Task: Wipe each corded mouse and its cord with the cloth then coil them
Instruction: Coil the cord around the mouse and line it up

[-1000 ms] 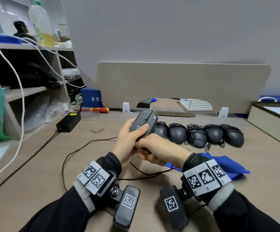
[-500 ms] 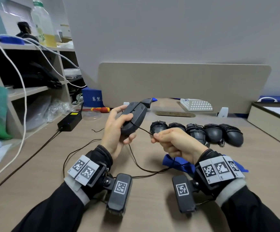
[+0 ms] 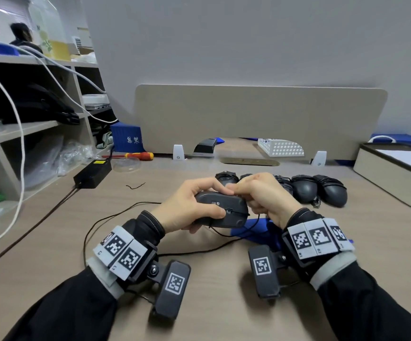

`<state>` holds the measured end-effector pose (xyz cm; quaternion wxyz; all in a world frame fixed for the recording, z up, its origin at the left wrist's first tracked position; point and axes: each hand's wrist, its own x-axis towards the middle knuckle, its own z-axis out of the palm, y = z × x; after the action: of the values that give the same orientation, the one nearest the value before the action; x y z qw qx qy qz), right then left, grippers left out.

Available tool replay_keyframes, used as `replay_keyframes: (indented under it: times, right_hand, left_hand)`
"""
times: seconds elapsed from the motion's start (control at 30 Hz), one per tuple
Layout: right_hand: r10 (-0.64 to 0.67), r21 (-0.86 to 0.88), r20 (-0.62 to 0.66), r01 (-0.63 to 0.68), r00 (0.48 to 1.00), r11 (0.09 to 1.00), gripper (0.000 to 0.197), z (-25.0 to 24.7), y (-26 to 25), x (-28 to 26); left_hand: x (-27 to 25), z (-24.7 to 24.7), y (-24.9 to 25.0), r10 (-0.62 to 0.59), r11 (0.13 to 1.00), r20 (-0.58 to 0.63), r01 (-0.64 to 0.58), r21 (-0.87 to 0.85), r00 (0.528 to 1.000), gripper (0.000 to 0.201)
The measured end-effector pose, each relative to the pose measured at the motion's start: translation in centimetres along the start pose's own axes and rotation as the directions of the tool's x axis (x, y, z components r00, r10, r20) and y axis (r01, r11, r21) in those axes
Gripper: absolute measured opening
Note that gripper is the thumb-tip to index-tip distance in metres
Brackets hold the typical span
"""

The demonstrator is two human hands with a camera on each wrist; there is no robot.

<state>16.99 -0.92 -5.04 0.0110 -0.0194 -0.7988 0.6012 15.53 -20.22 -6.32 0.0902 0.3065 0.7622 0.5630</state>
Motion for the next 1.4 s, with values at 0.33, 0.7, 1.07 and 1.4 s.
replay_keyframes:
  times: [0.33,0.7,1.07,1.4]
  right_hand:
    - [-0.217,-0.094,-0.087,0.209,0.972,0.973,0.029,1.1,-0.9,-0.5]
    - [-0.107,0.052,0.202,0.098,0.973,0.994,0.019,4.0,-0.2,-1.4]
    - [0.046,-0.006,0.495,-0.049,0.867,0.999,0.031,2.9,1.0,-1.2]
    - [0.069,-0.138,0.193,-0.043,0.979,0.989,0.042,1.1,1.2,-0.4]
  left_hand:
    - [1.0,0.1,-1.3,-0.100,0.994,-0.162,0.105,0.025,0.982,0.022]
    - [1.4,-1.7,-1.9,-0.395,0.850,-0.291,0.227,-0.475,0.871,0.030]
    - [0.6,-1.8,-0.8,-0.284,0.771,-0.241,0.072,-0.633,0.928,0.009]
    - [0.2,-1.7,-0.3,-0.119,0.903,-0.007,0.106,-0.417,0.993,0.020]
